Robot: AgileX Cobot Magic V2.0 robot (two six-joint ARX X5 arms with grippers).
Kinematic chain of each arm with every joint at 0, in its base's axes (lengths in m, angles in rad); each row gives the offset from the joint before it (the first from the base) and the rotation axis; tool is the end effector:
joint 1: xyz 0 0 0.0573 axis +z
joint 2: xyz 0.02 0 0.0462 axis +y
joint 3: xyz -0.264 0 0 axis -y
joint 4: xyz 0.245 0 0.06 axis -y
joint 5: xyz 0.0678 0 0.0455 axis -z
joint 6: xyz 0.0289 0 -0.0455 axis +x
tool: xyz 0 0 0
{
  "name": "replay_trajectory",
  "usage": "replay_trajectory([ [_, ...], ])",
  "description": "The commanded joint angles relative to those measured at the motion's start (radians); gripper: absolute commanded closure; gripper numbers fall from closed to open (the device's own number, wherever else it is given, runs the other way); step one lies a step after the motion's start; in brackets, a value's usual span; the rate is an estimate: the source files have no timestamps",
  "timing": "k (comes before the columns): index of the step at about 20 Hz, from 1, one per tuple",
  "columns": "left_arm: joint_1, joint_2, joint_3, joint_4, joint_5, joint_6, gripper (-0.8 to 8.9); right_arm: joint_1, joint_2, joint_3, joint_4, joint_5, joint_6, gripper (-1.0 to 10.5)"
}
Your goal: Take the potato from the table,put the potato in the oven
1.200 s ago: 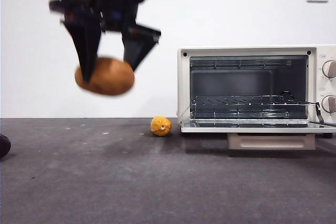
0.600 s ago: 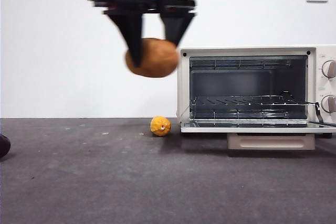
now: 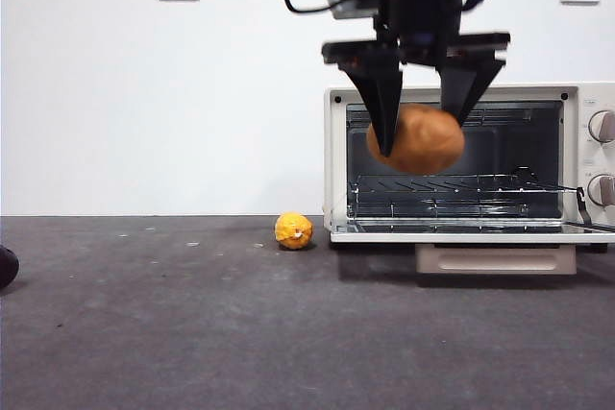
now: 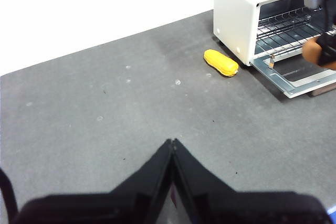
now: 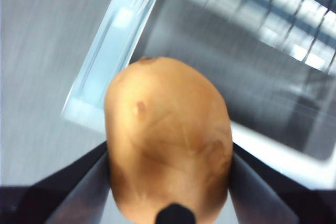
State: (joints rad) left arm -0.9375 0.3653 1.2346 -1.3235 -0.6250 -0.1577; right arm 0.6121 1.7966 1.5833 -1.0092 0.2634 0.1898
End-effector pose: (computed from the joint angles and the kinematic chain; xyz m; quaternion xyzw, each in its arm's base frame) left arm -0.0055 0.0361 0.3837 0.0822 0.1713 -0.1386 0.9720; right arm 0.3022 0.2029 0.2776 -0.1658 0.5309 0.0922 0.8259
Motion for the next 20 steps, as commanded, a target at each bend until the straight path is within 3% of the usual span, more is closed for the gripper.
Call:
replay_trajectory([
  [1, -0.017, 0.002, -0.006, 0.004, -0.005, 0.000, 8.18, -0.044, 0.011, -0.030, 0.112, 0.002, 0.056, 9.1],
  [7, -0.042, 0.008, -0.006, 0.004, -0.013, -0.007, 8.18, -0.111, 0.012, -0.031, 0.247, 0.002, 0.073, 9.1],
  [20, -0.097, 0.010, -0.006, 0.004, -0.060, -0.082, 8.19, -0.188, 0.055, -0.031, 0.361, 0.002, 0.096, 9.1],
])
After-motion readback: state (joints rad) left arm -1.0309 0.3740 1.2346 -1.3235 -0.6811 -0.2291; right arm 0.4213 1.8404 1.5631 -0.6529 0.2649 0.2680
